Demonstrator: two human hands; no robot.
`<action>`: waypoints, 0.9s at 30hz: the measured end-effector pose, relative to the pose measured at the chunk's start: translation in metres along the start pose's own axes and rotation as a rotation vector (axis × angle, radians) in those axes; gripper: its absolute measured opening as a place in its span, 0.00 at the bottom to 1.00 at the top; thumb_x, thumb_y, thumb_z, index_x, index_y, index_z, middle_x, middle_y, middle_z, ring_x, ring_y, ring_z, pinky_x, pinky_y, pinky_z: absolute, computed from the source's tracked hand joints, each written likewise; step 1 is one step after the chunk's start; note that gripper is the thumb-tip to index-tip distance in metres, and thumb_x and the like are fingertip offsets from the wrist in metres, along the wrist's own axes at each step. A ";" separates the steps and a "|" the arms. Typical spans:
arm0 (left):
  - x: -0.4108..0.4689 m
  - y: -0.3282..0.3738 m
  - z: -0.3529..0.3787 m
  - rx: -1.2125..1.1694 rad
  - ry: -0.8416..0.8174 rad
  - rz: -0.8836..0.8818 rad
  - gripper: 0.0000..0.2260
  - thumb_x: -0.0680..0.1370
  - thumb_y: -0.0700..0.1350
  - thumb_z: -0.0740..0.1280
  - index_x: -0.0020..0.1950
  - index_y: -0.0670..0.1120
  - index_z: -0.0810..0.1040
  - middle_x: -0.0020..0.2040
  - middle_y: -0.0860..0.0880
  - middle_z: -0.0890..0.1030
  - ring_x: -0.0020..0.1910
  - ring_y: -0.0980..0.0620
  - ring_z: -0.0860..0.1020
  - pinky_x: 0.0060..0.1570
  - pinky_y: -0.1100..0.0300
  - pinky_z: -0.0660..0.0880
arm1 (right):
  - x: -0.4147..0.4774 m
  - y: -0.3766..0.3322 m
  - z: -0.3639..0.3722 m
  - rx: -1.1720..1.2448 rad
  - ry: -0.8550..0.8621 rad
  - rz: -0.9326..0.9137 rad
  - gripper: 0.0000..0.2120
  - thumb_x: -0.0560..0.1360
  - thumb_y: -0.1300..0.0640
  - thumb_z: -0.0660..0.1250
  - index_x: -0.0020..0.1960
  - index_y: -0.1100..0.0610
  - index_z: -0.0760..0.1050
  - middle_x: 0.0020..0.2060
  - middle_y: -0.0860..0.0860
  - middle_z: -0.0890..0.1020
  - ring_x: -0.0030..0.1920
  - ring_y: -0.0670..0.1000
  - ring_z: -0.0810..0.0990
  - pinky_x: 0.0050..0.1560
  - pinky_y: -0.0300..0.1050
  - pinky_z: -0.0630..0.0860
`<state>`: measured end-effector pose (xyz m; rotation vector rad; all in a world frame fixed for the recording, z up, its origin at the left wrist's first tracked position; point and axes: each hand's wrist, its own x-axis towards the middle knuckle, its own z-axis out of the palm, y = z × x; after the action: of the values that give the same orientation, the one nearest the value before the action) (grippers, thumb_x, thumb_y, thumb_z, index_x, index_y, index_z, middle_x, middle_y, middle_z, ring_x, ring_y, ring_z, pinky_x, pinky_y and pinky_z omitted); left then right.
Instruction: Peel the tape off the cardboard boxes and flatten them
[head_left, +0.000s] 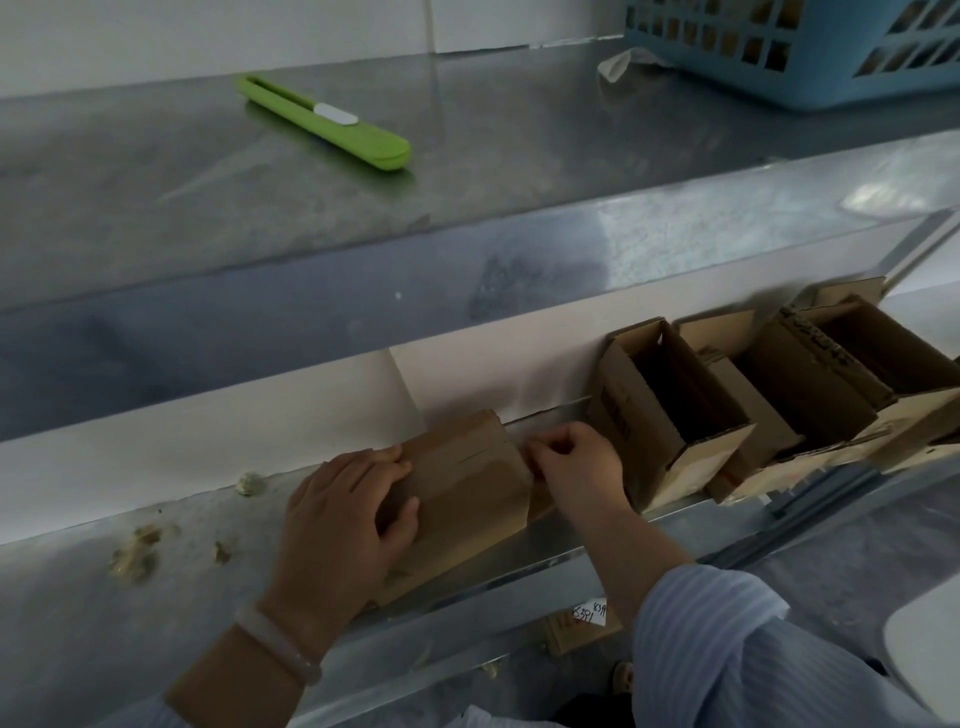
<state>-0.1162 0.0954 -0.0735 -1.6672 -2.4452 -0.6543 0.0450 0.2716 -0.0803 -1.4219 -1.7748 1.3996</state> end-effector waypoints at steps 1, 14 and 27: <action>0.000 0.000 0.000 0.002 0.002 0.004 0.17 0.74 0.55 0.62 0.56 0.48 0.81 0.59 0.54 0.80 0.58 0.53 0.77 0.57 0.49 0.76 | 0.000 0.001 0.001 -0.011 -0.008 0.010 0.04 0.77 0.57 0.69 0.46 0.48 0.77 0.43 0.45 0.81 0.44 0.44 0.79 0.41 0.37 0.75; 0.000 -0.006 -0.003 -0.049 -0.004 0.037 0.18 0.74 0.56 0.62 0.57 0.48 0.81 0.59 0.55 0.80 0.59 0.54 0.77 0.59 0.52 0.75 | 0.002 0.005 -0.009 0.451 -0.327 0.297 0.12 0.76 0.56 0.71 0.57 0.59 0.81 0.48 0.55 0.85 0.49 0.53 0.84 0.51 0.47 0.81; 0.002 -0.013 -0.005 -0.099 -0.026 0.116 0.17 0.73 0.55 0.64 0.55 0.47 0.82 0.59 0.56 0.79 0.59 0.61 0.73 0.63 0.65 0.66 | 0.009 -0.006 -0.016 0.194 -0.539 0.308 0.04 0.79 0.62 0.64 0.51 0.60 0.78 0.44 0.57 0.84 0.45 0.52 0.82 0.51 0.48 0.81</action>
<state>-0.1295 0.0912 -0.0716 -1.8487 -2.3474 -0.7531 0.0521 0.2868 -0.0709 -1.3356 -1.6955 2.2210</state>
